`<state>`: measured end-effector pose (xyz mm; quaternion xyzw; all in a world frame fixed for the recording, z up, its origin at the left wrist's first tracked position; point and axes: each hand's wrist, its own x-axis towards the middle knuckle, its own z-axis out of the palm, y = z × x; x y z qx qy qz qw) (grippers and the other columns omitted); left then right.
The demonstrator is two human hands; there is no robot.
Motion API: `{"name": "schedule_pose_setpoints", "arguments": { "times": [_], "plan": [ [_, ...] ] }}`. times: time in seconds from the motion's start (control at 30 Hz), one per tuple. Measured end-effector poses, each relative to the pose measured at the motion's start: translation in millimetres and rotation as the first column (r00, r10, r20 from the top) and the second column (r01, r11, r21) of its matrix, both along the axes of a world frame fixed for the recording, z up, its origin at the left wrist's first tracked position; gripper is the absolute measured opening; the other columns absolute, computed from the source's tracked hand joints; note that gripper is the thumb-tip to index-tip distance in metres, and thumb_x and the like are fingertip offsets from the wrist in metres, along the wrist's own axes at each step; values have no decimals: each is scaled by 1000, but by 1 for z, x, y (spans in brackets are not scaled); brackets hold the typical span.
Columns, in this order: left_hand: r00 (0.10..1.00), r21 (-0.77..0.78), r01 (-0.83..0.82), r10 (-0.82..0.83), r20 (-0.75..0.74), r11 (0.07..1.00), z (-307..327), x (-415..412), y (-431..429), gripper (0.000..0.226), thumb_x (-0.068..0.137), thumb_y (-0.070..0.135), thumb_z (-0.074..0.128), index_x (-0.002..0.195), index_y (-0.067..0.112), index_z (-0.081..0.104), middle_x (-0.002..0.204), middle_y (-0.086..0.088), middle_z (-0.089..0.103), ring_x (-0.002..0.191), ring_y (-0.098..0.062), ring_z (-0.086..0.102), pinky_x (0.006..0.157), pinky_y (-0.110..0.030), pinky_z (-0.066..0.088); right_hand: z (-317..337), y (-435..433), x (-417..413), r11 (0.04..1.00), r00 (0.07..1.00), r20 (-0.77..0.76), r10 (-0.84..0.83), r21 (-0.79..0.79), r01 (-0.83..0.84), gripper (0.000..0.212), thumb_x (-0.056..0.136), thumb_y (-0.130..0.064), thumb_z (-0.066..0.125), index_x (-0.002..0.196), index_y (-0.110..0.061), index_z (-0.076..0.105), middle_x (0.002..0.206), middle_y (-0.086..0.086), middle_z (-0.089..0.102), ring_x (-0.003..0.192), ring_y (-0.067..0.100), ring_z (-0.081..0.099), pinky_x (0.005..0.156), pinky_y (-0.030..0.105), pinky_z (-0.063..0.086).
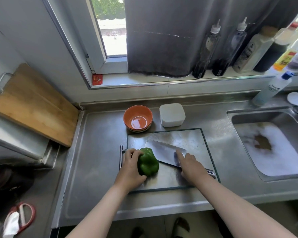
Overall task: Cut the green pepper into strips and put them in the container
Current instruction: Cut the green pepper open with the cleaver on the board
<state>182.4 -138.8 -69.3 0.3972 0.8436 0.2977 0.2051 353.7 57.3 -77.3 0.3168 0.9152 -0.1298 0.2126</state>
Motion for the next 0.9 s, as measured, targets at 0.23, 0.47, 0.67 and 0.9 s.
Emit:
{"name": "schedule_pose_setpoints", "arguments": {
  "times": [0.23,0.47,0.67,0.9],
  "plan": [
    [999,16,-44,43,32,999,-6,6,-15,75,63,16,83,122,36,41,139,9,15,136,-22,25,100,-37,47,35,3,1,947,948,-213,-238,-267,178,41,92,-15,45,132,-21,49,102,6,62,86,27,59,69,35,47],
    [939,25,-212,197,282,977,-3,8,-8,70,76,29,81,125,35,32,138,6,35,131,-19,40,108,-33,36,51,-11,-4,923,928,-241,-284,-331,196,16,94,-16,44,82,-15,56,73,3,60,61,20,48,55,32,35],
    [860,-18,-335,313,404,942,-9,-4,-6,66,72,43,83,129,35,48,126,8,55,115,-13,55,100,-34,48,41,-16,-2,918,933,-228,-279,-348,189,22,94,-13,42,75,-21,50,69,-4,53,68,21,49,54,32,31],
    [850,-83,-358,362,383,930,-4,6,40,62,80,55,73,130,22,60,129,5,49,119,-12,49,101,-26,39,41,-7,0,914,900,-311,-306,-360,186,19,103,-24,43,98,-22,61,80,2,65,74,22,60,65,40,47]
  ]
}}
